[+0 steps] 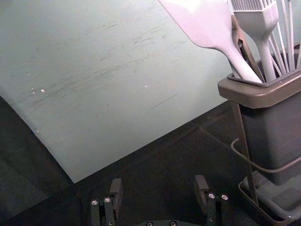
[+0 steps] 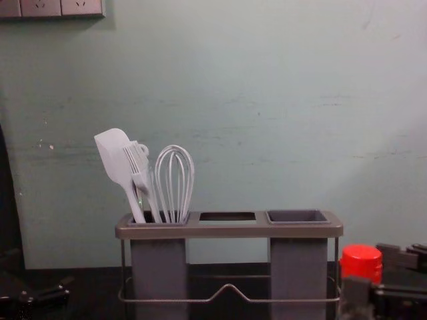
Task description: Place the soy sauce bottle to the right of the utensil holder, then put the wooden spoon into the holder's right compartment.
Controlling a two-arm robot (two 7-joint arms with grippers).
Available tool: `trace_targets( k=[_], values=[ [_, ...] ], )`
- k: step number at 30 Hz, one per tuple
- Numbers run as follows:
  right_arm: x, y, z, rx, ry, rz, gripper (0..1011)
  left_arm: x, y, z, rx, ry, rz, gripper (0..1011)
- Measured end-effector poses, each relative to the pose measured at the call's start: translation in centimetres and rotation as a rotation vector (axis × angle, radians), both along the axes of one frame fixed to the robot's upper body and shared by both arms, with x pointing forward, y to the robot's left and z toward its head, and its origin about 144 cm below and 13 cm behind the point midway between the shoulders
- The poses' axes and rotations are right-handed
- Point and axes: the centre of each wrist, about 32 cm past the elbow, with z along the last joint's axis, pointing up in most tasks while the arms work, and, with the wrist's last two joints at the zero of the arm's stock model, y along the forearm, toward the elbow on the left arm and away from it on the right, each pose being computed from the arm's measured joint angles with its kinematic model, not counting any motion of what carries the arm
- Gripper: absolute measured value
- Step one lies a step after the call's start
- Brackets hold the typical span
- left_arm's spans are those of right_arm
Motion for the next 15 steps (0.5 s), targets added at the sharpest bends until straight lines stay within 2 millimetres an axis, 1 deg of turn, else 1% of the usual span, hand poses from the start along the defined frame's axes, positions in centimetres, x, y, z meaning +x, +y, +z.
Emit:
trace_targets(
  k=[9, 15],
  values=[
    [1.3, 1.2, 0.0, 0.001, 0.009, -0.012, 1003, 0.0, 0.0, 0.0, 0.000, 0.000, 0.000, 1005],
    [1.3, 1.1, 0.0, -0.001, 0.009, -0.012, 1003, 0.0, 0.0, 0.0, 0.000, 0.000, 0.000, 1005]
  ],
)
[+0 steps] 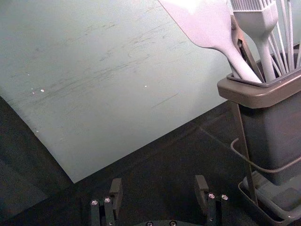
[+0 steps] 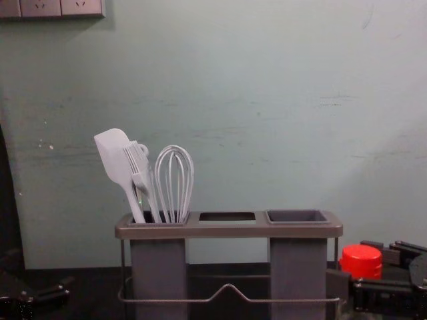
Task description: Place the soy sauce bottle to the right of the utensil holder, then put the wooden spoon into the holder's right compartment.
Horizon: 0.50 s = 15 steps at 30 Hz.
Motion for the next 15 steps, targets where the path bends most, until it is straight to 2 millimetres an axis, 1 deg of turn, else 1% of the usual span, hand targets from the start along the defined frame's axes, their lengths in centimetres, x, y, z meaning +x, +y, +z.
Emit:
trace_targets(
  k=[3, 6, 7, 9, 10, 11, 12, 13, 15],
  values=[
    [-0.02, -0.02, 0.02, 0.000, -0.001, 0.000, 1003, 0.00, 0.00, 0.00, 0.000, 0.000, 0.000, 1005],
    [-0.05, -0.04, 0.02, -0.001, -0.001, 0.000, 980, 0.00, 0.00, 0.00, 0.000, 0.000, 0.000, 1005],
    [-0.06, -0.05, 0.03, -0.001, -0.001, 0.000, 947, 0.00, 0.00, 0.00, 0.000, 0.000, 0.000, 1005],
    [-0.07, -0.06, 0.03, -0.001, -0.002, 0.001, 917, 0.00, 0.00, 0.00, 0.000, 0.000, 0.000, 1005],
    [-0.08, -0.06, 0.04, -0.001, -0.002, 0.001, 870, 0.00, 0.00, 0.00, 0.000, 0.000, 0.000, 1005],
    [-0.08, -0.07, 0.04, -0.001, -0.002, 0.001, 863, 0.00, 0.00, 0.00, 0.000, 0.000, 0.000, 1005],
    [-0.09, -0.07, 0.04, -0.001, -0.003, 0.001, 838, 0.00, 0.00, 0.00, 0.000, 0.000, 0.000, 1005],
    [-0.09, -0.08, 0.05, -0.001, -0.003, 0.001, 788, 0.00, 0.00, 0.00, 0.000, 0.000, 0.000, 1005],
    [-0.10, -0.08, 0.05, -0.001, -0.003, 0.001, 749, 0.00, 0.00, 0.00, 0.000, 0.000, 0.000, 1005]
  ],
)
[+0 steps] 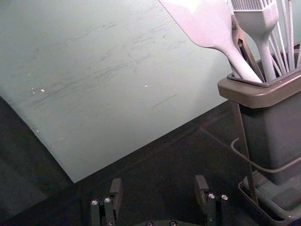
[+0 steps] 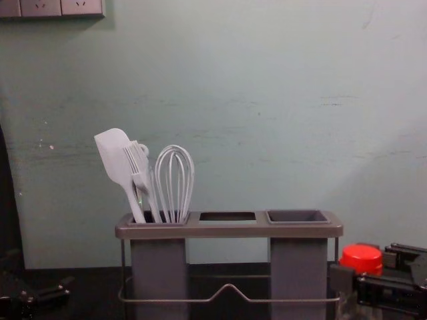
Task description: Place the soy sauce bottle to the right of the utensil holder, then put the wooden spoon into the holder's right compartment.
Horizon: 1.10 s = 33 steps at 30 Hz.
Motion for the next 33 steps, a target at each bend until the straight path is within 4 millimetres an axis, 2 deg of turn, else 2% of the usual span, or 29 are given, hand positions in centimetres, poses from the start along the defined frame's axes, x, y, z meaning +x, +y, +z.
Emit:
trace_targets(
  k=[5, 12, 18, 22, 33],
  values=[
    [0.0, 0.0, 0.0, 0.000, -0.001, 0.000, 574, 0.0, 0.0, 0.0, 0.000, 0.000, 0.000, 1005],
    [0.0, 0.0, 0.0, 0.000, -0.002, 0.000, 385, 0.0, 0.0, 0.0, 0.000, 0.000, 0.000, 1005],
    [-0.2, -0.1, 0.2, 0.000, -0.008, 0.001, 382, 0.0, 0.0, 0.0, 0.000, 0.000, 0.000, 1005],
    [-0.8, -0.9, 1.0, -0.004, -0.032, -0.017, 382, 0.0, 0.0, 0.0, 0.000, 0.000, 0.000, 1005],
    [-1.6, -5.3, 2.8, -0.025, -0.098, -0.164, 382, 0.0, 0.0, 0.0, 0.000, 0.000, 0.000, 1005]
  ],
)
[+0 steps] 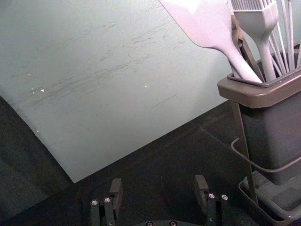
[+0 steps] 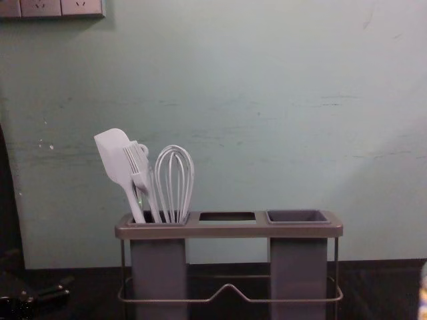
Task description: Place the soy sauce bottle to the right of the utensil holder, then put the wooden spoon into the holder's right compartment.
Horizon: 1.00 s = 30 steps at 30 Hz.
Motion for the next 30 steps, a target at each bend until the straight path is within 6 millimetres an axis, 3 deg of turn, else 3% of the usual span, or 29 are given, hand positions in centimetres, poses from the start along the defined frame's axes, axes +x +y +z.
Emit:
trace_targets(
  k=[9, 19, 30],
  values=[
    [2.3, -1.3, -0.3, 0.011, -0.018, -0.055, 382, 0.0, 0.0, 0.0, 0.000, 0.000, 0.000, 1005],
    [5.9, -0.1, -1.0, 0.014, -0.020, -0.023, 383, 0.0, 0.0, 0.0, 0.000, 0.000, 0.000, 1005],
    [7.2, 1.1, -1.8, 0.018, 0.004, -0.010, 382, 0.0, 0.0, 0.0, 0.000, 0.000, 0.000, 1005]
  ],
)
